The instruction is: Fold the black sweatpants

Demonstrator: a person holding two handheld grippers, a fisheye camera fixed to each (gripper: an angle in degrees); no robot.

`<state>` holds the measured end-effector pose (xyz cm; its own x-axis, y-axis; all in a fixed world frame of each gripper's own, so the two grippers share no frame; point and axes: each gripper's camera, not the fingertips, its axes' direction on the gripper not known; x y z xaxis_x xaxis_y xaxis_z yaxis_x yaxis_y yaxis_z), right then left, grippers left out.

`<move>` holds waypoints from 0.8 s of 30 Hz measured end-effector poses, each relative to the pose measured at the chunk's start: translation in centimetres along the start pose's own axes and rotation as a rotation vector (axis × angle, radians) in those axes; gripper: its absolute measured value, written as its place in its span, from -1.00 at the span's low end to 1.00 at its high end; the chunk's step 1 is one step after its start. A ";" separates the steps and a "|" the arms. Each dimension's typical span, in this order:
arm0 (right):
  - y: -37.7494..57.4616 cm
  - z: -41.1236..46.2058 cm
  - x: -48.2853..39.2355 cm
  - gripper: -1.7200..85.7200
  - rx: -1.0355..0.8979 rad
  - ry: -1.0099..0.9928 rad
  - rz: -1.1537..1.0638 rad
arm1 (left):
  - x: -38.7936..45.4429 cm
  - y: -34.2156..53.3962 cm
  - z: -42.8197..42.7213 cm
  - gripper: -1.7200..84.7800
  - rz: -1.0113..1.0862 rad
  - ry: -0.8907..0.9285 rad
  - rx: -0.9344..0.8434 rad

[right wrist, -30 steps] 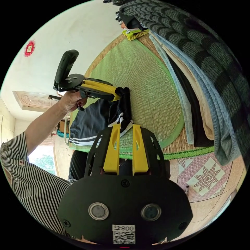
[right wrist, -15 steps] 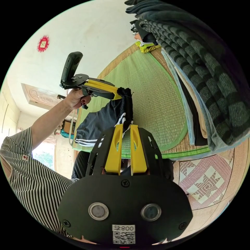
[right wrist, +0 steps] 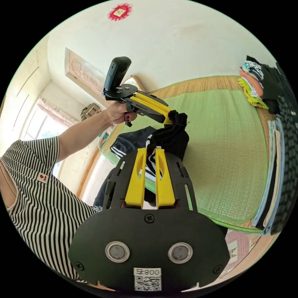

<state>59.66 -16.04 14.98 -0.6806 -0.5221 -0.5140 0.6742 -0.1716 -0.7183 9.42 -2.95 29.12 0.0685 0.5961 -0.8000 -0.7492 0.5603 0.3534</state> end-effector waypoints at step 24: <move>-10.5 30.2 -8.6 -0.87 -0.558 -0.137 -0.162 | 0.1 39.2 -6.3 -0.93 -0.811 0.002 0.344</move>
<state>67.13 -34.95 41.12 -0.6942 -0.6351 -0.3389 0.2868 0.1879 -0.9394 -24.05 15.46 39.85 0.4920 -0.0618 -0.8684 -0.2302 0.9527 -0.1982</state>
